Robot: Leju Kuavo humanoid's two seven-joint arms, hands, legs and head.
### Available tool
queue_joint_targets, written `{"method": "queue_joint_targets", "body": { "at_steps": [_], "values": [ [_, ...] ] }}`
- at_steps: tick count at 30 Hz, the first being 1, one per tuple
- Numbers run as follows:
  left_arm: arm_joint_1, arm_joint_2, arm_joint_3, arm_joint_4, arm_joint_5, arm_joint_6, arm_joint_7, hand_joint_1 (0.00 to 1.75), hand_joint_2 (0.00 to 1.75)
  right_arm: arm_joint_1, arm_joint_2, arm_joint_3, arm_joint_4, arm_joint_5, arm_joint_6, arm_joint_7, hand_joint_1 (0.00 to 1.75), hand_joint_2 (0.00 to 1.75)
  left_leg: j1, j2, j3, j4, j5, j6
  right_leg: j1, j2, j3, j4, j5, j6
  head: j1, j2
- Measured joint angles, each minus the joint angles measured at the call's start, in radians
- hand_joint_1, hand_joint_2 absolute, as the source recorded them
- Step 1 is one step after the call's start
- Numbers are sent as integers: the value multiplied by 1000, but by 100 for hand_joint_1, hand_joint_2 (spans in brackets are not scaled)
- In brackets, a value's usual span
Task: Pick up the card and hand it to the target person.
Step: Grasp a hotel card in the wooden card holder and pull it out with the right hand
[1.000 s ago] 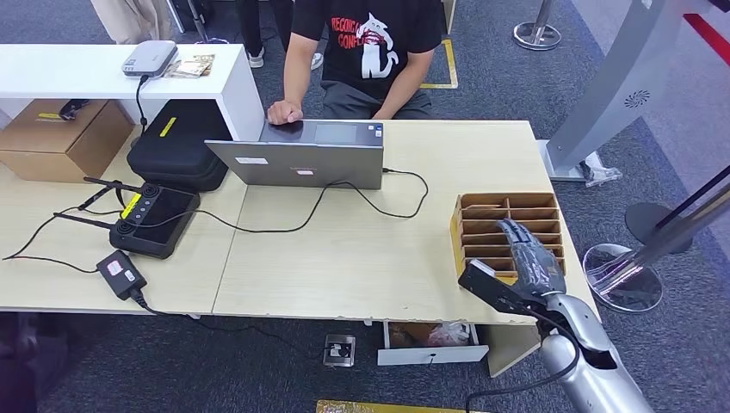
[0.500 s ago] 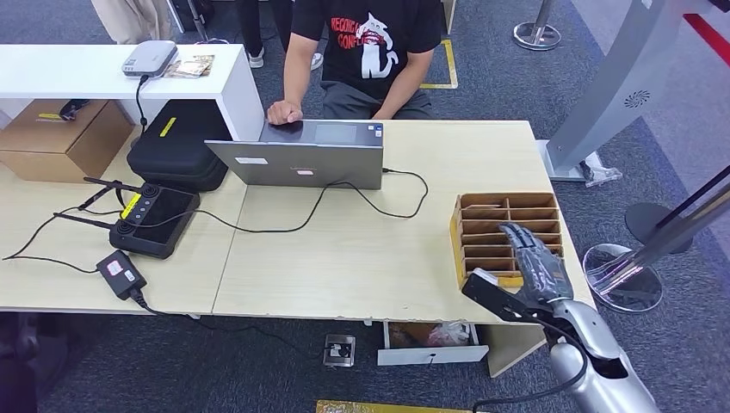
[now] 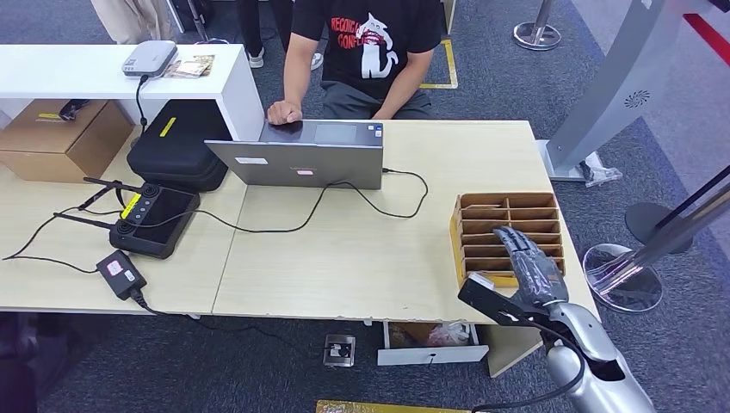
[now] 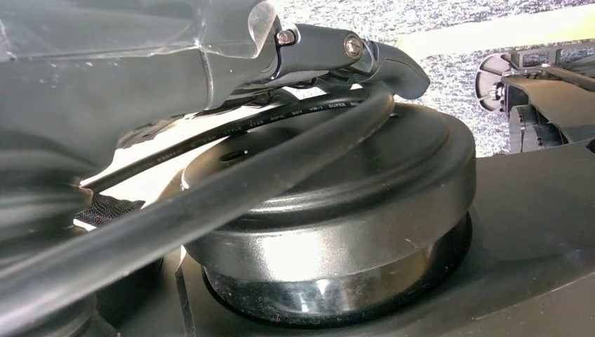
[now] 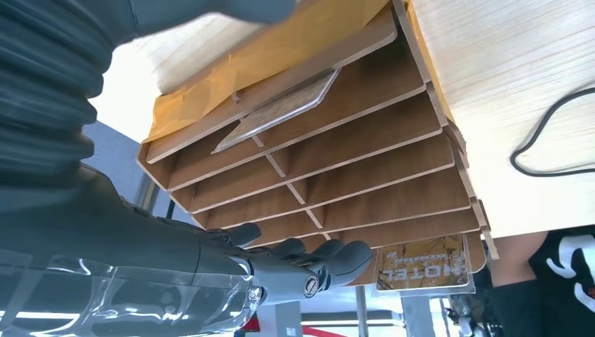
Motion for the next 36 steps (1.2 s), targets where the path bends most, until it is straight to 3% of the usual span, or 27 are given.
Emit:
{"method": "queue_joint_targets", "body": {
  "at_steps": [6,14,23,24,28,31,36],
  "values": [
    [0,0,0,0,-6,0,-1,0,175,1,-6,0,0,-1,-4,-4,32,175,0,0,0,0,0,0,0,0,0,0,0,0,0,0],
    [-2,0,-1,0,-23,0,-3,0,175,31,-9,0,-1,20,-17,21,1,175,0,0,0,0,0,0,0,0,0,0,0,0,0,0],
    [-4,0,-8,0,-33,0,-9,0,175,61,-9,0,-11,46,-22,29,3,175,0,0,0,0,0,0,0,0,0,0,0,0,0,0],
    [-5,0,-9,0,-34,0,-9,0,175,64,-9,0,-12,48,-22,29,7,175,0,0,0,0,0,0,0,0,0,0,0,0,0,0],
    [-5,0,-13,0,-36,0,-9,0,175,71,-9,0,-12,53,-22,29,152,175,0,0,0,0,0,0,0,0,0,0,0,0,0,0],
    [-6,0,-14,0,-36,0,-9,0,175,73,-9,0,-13,57,-25,29,170,175,0,0,0,0,0,0,0,0,0,0,0,0,0,0],
    [-6,0,-14,0,-36,0,-9,0,175,75,-8,0,-16,59,-33,26,167,175,0,0,0,0,0,0,0,0,0,0,0,0,0,0]
  ]
}}
